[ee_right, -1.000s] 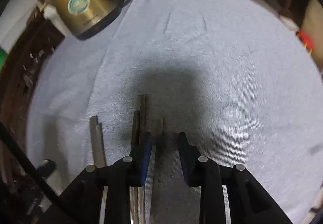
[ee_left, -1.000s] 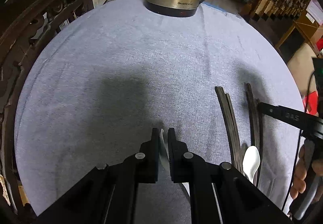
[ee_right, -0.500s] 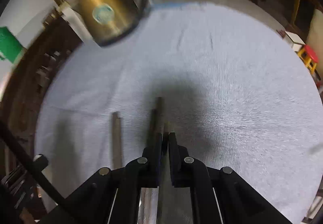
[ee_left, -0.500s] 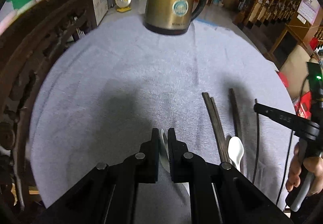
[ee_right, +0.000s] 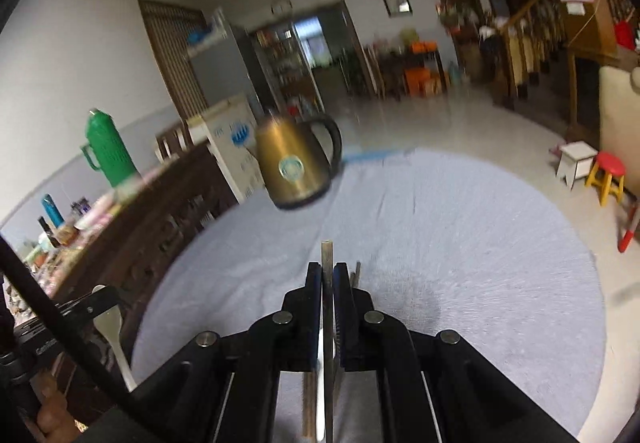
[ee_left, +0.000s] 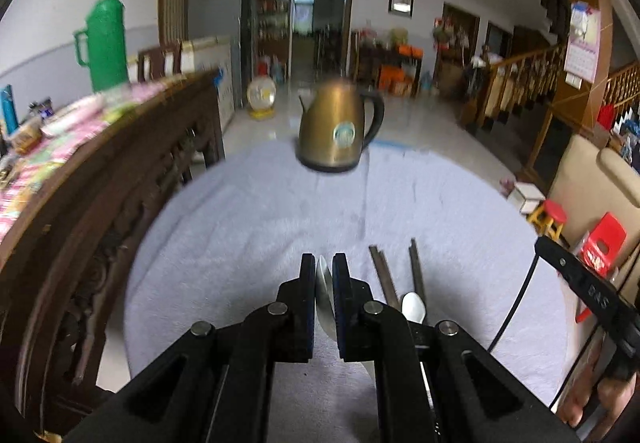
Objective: Organize utensils
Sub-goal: 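Lift the spoon and chopsticks and carry both toward the grey mesh cup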
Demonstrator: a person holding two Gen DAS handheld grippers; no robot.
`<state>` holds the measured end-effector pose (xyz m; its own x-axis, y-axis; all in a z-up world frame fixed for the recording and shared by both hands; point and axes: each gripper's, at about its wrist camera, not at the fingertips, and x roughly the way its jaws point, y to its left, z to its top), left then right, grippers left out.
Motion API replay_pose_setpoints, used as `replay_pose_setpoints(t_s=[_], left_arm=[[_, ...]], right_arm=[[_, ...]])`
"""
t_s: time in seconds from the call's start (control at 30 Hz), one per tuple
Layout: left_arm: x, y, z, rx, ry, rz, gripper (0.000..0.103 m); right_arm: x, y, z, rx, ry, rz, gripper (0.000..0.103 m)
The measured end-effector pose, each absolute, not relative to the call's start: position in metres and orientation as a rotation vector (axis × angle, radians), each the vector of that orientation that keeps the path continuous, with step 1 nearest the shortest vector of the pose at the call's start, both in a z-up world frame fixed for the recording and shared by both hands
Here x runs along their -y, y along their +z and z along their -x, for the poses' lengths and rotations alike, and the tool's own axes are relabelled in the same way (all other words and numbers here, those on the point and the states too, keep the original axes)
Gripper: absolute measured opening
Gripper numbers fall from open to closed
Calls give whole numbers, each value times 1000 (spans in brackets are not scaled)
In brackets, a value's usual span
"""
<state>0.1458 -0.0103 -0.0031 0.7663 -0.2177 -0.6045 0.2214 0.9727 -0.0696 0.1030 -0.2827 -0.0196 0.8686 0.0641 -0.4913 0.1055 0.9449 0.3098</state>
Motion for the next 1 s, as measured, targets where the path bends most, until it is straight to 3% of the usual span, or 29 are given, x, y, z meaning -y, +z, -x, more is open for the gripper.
replay_pose_setpoints(t_s=[0.67,1.0], left_arm=[[9,3,-92,-498,-178,12,8],[14,-16,-90,-502,-162,38,8]], right_arm=[[234,69,6,-242,30,-212,7],[215,85,25,-214,104,-202,6]])
